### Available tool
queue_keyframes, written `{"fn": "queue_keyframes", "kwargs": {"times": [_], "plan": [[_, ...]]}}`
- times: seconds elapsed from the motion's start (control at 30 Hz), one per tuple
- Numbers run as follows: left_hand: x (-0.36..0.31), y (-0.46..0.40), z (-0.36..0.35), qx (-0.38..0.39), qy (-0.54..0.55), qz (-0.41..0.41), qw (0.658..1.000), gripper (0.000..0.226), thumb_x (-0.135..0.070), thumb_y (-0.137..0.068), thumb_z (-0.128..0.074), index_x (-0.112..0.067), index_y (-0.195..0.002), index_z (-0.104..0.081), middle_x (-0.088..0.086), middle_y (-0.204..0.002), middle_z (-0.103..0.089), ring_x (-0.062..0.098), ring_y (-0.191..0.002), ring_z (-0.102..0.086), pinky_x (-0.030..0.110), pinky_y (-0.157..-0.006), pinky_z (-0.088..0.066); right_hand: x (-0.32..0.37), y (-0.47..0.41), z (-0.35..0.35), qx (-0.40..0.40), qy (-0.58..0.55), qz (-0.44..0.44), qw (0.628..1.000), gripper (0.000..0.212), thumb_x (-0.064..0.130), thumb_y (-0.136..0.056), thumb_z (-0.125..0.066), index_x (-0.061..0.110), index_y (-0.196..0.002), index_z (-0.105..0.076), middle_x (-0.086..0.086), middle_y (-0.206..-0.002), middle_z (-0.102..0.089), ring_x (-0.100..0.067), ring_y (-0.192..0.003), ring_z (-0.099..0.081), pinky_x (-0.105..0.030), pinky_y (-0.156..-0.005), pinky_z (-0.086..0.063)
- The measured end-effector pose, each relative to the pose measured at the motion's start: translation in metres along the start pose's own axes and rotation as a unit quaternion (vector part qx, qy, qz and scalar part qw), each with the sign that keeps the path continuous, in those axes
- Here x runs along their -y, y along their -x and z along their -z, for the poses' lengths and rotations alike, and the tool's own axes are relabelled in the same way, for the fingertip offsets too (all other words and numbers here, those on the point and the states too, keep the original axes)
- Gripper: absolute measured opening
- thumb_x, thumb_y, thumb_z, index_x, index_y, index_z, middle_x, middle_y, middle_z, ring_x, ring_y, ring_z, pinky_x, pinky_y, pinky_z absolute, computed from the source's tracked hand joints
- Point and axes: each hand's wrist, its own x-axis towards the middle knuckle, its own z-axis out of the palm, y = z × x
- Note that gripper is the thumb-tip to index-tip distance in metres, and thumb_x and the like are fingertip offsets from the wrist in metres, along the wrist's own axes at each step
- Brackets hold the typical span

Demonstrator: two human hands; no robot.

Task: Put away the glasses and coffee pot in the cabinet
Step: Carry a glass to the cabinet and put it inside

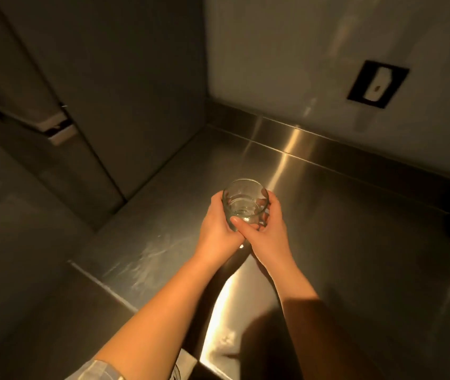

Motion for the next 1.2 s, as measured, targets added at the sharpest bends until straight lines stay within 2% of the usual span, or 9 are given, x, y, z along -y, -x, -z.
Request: {"fn": "queue_keyframes", "kwargs": {"times": [0.17, 0.3, 0.43, 0.57, 0.63, 0.8, 0.93, 1.03, 1.2], "plan": [[0.025, 0.027, 0.08, -0.089, -0.011, 0.037, 0.995, 0.075, -0.036, -0.064, -0.083, -0.037, -0.123, -0.036, -0.012, -0.119, -0.058, 0.007, -0.105, -0.06, 0.027, -0.087, -0.052, 0.023, 0.024, -0.075, 0.106, -0.009, 0.024, 0.994, 0.078, 0.038, -0.066, -0.083, 0.052, -0.126, -0.036, 0.031, -0.114, -0.052, 0.01, -0.098, -0.06, -0.025, -0.088, -0.053], [0.036, 0.053, 0.146, -0.154, -0.008, 0.059, 0.986, 0.074, -0.035, -0.066, -0.084, -0.033, -0.125, -0.039, -0.015, -0.116, -0.055, 0.007, -0.103, -0.058, 0.015, -0.079, -0.046, 0.044, 0.047, -0.138, 0.18, -0.017, 0.05, 0.982, 0.077, 0.028, -0.07, -0.083, 0.048, -0.128, -0.037, 0.015, -0.127, -0.051, -0.002, -0.111, -0.057, -0.016, -0.084, -0.052], [0.058, 0.08, 0.21, -0.205, 0.009, 0.076, 0.976, 0.074, -0.037, -0.064, -0.085, -0.039, -0.12, -0.037, -0.02, -0.11, -0.054, 0.003, -0.098, -0.059, 0.023, -0.083, -0.051, 0.059, 0.074, -0.203, 0.233, 0.005, 0.084, 0.969, 0.079, 0.03, -0.067, -0.084, 0.041, -0.131, -0.039, 0.01, -0.13, -0.051, -0.005, -0.116, -0.054, -0.026, -0.093, -0.052], [0.09, 0.112, 0.281, -0.234, 0.005, 0.104, 0.967, 0.08, -0.041, -0.065, -0.084, -0.039, -0.126, -0.031, -0.014, -0.121, -0.052, 0.005, -0.101, -0.056, 0.028, -0.086, -0.053, 0.074, 0.115, -0.269, 0.278, 0.014, 0.1, 0.955, 0.081, 0.039, -0.065, -0.083, 0.039, -0.133, -0.038, 0.011, -0.131, -0.051, -0.005, -0.118, -0.053, -0.028, -0.096, -0.05], [0.106, 0.13, 0.32, -0.241, -0.013, 0.114, 0.964, 0.085, -0.039, -0.069, -0.082, -0.036, -0.134, -0.027, -0.011, -0.126, -0.048, 0.004, -0.104, -0.051, 0.025, -0.085, -0.048, 0.082, 0.137, -0.304, 0.294, 0.011, 0.106, 0.95, 0.085, 0.045, -0.061, -0.081, 0.036, -0.135, -0.039, 0.008, -0.13, -0.053, -0.005, -0.117, -0.054, -0.028, -0.097, -0.049], [0.138, 0.161, 0.412, -0.266, -0.047, 0.11, 0.957, 0.09, -0.037, -0.067, -0.084, -0.031, -0.141, -0.032, -0.008, -0.137, -0.042, 0.007, -0.117, -0.046, 0.022, -0.087, -0.038, 0.108, 0.185, -0.383, 0.334, 0.027, 0.138, 0.932, 0.079, 0.032, -0.074, -0.08, 0.025, -0.139, -0.037, 0.007, -0.132, -0.051, 0.0, -0.116, -0.05, 0.001, -0.083, -0.039], [0.15, 0.175, 0.47, -0.284, -0.051, 0.092, 0.953, 0.09, -0.032, -0.061, -0.086, -0.028, -0.138, -0.039, -0.006, -0.133, -0.045, 0.006, -0.112, -0.048, 0.021, -0.088, -0.039, 0.129, 0.21, -0.432, 0.338, 0.019, 0.152, 0.928, 0.076, 0.03, -0.074, -0.08, 0.026, -0.137, -0.039, 0.01, -0.129, -0.052, 0.003, -0.113, -0.051, 0.0, -0.083, -0.039], [0.16, 0.177, 0.5, -0.297, -0.033, 0.089, 0.95, 0.094, -0.037, -0.054, -0.085, -0.035, -0.135, -0.038, -0.004, -0.131, -0.053, 0.014, -0.116, -0.055, 0.033, -0.095, -0.049, 0.145, 0.218, -0.459, 0.343, 0.024, 0.165, 0.924, 0.072, 0.031, -0.074, -0.08, 0.03, -0.134, -0.04, 0.011, -0.128, -0.051, 0.003, -0.111, -0.051, 0.002, -0.081, -0.039], [0.161, 0.169, 0.538, -0.296, -0.02, 0.076, 0.952, 0.09, -0.035, -0.058, -0.087, -0.038, -0.133, -0.035, -0.006, -0.122, -0.059, 0.015, -0.109, -0.06, 0.037, -0.089, -0.055, 0.167, 0.215, -0.492, 0.342, 0.024, 0.18, 0.922, 0.077, 0.029, -0.075, -0.08, 0.021, -0.14, -0.039, 0.006, -0.13, -0.053, 0.009, -0.106, -0.052, 0.001, -0.077, -0.041]]}}
